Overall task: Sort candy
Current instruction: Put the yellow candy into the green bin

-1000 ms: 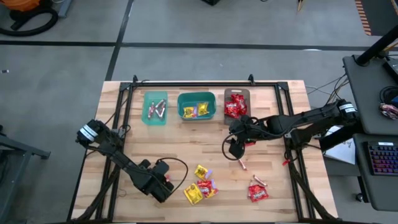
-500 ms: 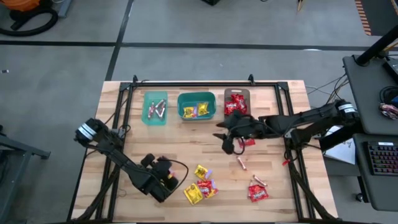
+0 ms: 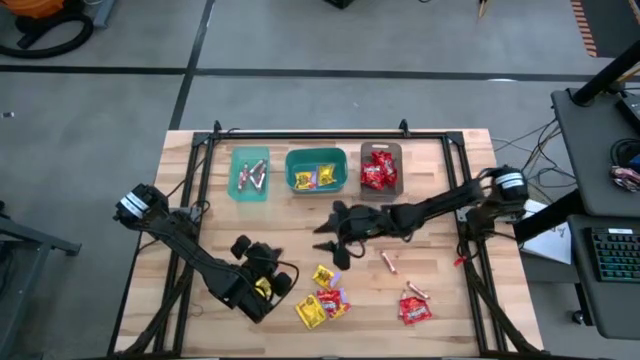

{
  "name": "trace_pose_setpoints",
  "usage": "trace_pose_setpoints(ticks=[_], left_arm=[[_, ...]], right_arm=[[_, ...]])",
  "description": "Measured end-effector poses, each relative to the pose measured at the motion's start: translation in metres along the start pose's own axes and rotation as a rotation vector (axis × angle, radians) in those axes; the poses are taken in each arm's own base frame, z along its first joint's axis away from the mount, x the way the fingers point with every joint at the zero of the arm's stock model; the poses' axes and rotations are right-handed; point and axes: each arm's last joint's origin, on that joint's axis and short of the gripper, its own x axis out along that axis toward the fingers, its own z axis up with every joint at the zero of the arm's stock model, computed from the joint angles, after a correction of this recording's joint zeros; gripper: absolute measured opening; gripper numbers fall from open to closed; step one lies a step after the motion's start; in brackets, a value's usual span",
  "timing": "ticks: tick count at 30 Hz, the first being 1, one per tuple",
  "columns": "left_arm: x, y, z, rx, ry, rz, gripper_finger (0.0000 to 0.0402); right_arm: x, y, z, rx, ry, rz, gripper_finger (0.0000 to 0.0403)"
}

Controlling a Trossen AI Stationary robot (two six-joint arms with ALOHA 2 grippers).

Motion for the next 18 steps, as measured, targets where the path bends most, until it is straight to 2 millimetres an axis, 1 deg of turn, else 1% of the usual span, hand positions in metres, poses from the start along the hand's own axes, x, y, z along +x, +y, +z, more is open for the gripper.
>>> trace_pose_setpoints(ticks=[4,6,8,10,12,15,18], left_arm=[[-0.009,-0.003,-0.004,0.074,0.230,-0.050,0.0000],[-0.015,-0.005,-0.007,0.110,0.327,-0.087,0.0000],[-0.022,-0.008,-0.010,0.162,0.383,-0.126,0.0002],[-0.026,-0.011,-0.014,0.218,0.404,-0.174,0.0013],[-0.031,-0.011,-0.018,0.309,0.410,-0.209,0.0032],[-0.041,-0.011,-0.025,0.413,0.353,-0.241,0.0068],[-0.051,-0.009,-0.032,0.450,0.307,-0.261,0.0109]], right_arm=[[0.011,0.004,-0.006,0.029,0.050,0.086,0.0201],[0.012,0.007,-0.008,0.035,0.062,0.105,0.0201],[0.011,0.010,-0.008,0.031,0.061,0.114,0.0201],[0.009,0.015,-0.006,0.027,0.054,0.126,0.0201],[0.006,0.020,-0.004,0.022,0.046,0.141,0.0201],[0.003,0.027,-0.003,0.015,0.040,0.163,0.0201],[0.001,0.035,-0.004,0.007,0.043,0.182,0.0201]])
